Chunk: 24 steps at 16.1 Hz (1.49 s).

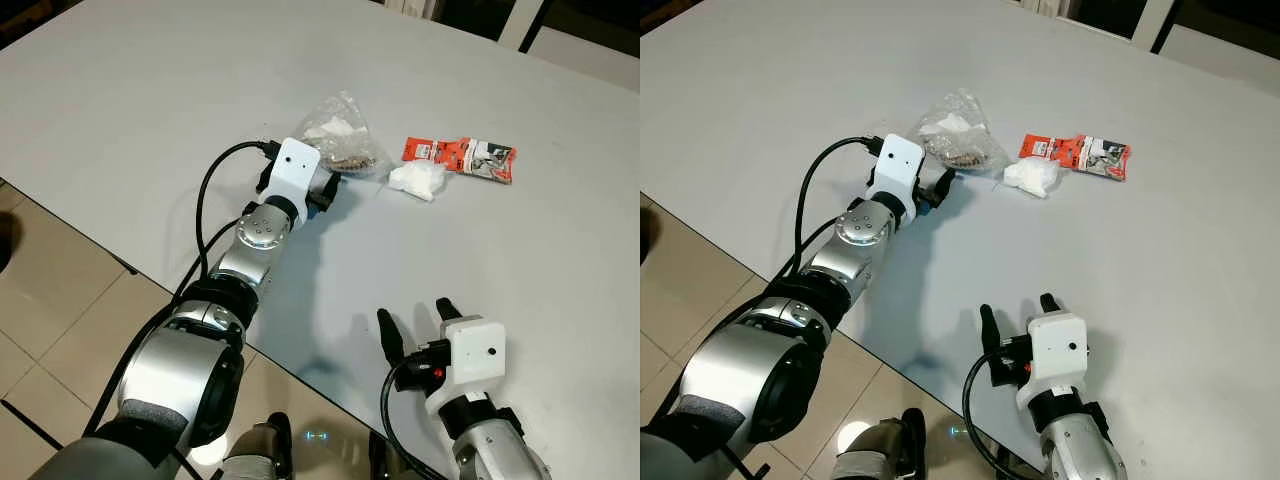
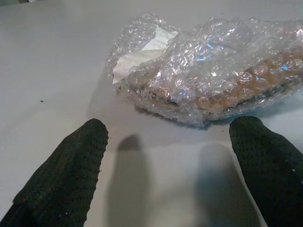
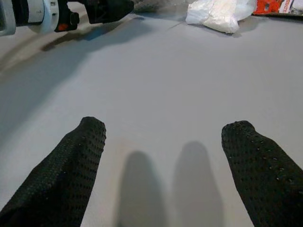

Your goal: Picking trash to rubbish bin

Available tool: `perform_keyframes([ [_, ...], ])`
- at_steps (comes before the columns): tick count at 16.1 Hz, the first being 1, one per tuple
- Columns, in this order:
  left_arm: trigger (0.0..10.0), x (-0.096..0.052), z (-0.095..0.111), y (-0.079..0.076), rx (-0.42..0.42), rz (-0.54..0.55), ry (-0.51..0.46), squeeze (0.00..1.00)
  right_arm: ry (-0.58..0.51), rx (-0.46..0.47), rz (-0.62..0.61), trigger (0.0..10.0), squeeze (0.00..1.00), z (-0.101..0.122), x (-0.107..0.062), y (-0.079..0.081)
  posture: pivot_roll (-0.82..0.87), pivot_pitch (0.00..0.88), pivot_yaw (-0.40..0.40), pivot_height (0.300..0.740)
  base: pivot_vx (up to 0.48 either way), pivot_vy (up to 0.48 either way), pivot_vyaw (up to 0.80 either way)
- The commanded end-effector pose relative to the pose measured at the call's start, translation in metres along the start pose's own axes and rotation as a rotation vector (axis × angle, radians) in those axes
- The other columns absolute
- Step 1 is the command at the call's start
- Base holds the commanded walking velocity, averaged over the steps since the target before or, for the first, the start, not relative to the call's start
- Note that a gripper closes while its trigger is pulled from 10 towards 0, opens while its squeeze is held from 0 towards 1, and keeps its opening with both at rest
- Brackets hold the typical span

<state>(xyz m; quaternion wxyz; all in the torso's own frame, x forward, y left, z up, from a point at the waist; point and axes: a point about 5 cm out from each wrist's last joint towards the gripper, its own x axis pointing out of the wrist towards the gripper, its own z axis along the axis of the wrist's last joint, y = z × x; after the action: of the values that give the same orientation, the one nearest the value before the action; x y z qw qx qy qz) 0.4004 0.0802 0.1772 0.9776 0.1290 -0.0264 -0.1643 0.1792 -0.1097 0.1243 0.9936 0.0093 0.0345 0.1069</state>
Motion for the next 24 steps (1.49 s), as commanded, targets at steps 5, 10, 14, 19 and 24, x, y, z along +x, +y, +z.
perform_keyframes([
  [5, 10.0, -0.001, -0.008, -0.015, 0.005, -0.128, 0.043, 0.00, 0.031, -0.013, -0.006, 10.0, 0.00, -0.001, -0.008, 0.002, -0.09, 0.288, 0.026, 0.740, 0.000, 0.000, 0.00],
  [10, 0.0, -0.003, -0.016, -0.020, 0.005, -0.161, 0.069, 0.00, 0.032, -0.017, -0.015, 10.0, 0.00, -0.001, -0.010, 0.002, -0.11, 0.289, 0.028, 0.740, 0.000, 0.000, 0.00],
  [14, 0.0, -0.004, -0.018, -0.015, 0.007, -0.143, 0.076, 0.00, 0.032, -0.021, -0.019, 10.0, 0.00, 0.000, -0.010, 0.002, -0.11, 0.289, 0.028, 0.740, 0.000, 0.000, 0.00],
  [19, 0.0, -0.010, -0.029, -0.006, -0.023, -0.105, 0.090, 0.00, 0.024, -0.035, -0.017, 10.0, 0.00, 0.000, -0.005, -0.001, -0.08, 0.272, 0.030, 0.740, 0.000, 0.000, 0.00],
  [24, 0.0, -0.022, -0.049, -0.002, -0.024, -0.090, 0.117, 0.00, 0.010, -0.056, -0.014, 10.0, 0.00, 0.000, 0.002, -0.004, -0.06, 0.248, 0.034, 0.740, 0.000, 0.000, 0.00],
])
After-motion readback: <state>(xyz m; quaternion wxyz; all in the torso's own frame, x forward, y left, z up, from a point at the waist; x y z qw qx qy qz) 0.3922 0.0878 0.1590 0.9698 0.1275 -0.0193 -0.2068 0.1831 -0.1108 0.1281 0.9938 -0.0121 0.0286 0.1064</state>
